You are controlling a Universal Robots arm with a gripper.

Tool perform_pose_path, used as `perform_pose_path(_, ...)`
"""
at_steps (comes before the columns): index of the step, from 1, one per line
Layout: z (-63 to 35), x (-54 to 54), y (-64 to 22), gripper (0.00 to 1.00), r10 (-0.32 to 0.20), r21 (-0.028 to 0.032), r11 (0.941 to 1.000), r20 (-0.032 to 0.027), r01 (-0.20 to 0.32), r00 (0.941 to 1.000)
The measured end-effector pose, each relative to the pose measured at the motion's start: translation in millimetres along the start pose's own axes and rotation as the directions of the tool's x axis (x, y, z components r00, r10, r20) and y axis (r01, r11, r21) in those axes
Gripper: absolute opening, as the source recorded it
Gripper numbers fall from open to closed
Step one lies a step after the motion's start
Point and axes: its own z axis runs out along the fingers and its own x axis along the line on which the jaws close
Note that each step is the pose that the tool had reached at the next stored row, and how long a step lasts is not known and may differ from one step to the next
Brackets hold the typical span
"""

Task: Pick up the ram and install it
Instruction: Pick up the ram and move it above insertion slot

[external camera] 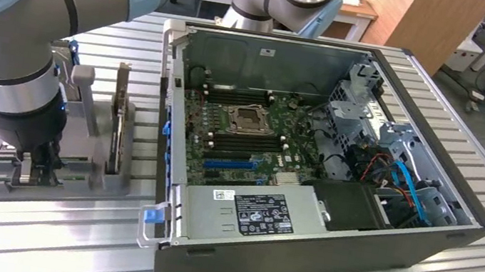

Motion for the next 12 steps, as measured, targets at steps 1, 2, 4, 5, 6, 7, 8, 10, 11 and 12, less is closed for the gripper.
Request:
perform_pose_path(1, 0.0, 0.0, 0.0, 0.36, 0.000, 0.0000, 1.0000, 0.0000, 0.000, 1.0000)
perform_pose_path(2, 0.0, 0.0, 0.0, 0.36, 0.000, 0.0000, 1.0000, 0.0001, 0.000, 1.0000)
perform_pose_path(4, 0.3, 0.5, -0.1, 0.36, 0.000, 0.0004, 1.0000, 0.0003, 0.000, 1.0000)
perform_pose_path(5, 0.3, 1.1, -0.2, 0.36, 0.000, 0.0004, 1.0000, 0.0003, 0.000, 1.0000)
perform_pose_path(6, 0.1, 1.7, 0.0, 0.36, 0.000, 0.0001, 1.0000, 0.0001, 0.000, 1.0000)
perform_pose_path(7, 0.1, 2.2, 0.0, 0.36, 0.000, 0.0001, 1.0000, 0.0001, 0.000, 1.0000)
perform_pose_path(8, 0.0, 2.7, 0.0, 0.36, 0.000, 0.0001, 1.0000, 0.0001, 0.000, 1.0000)
perform_pose_path(10, 0.0, 3.0, 0.1, 0.36, 0.000, 0.0001, 1.0000, 0.0001, 0.000, 1.0000)
perform_pose_path(11, 0.0, 3.0, 0.1, 0.36, 0.000, 0.0001, 1.0000, 0.0001, 0.000, 1.0000)
perform_pose_path(12, 0.0, 3.0, 0.0, 0.36, 0.000, 0.0002, 1.0000, 0.0001, 0.000, 1.0000)
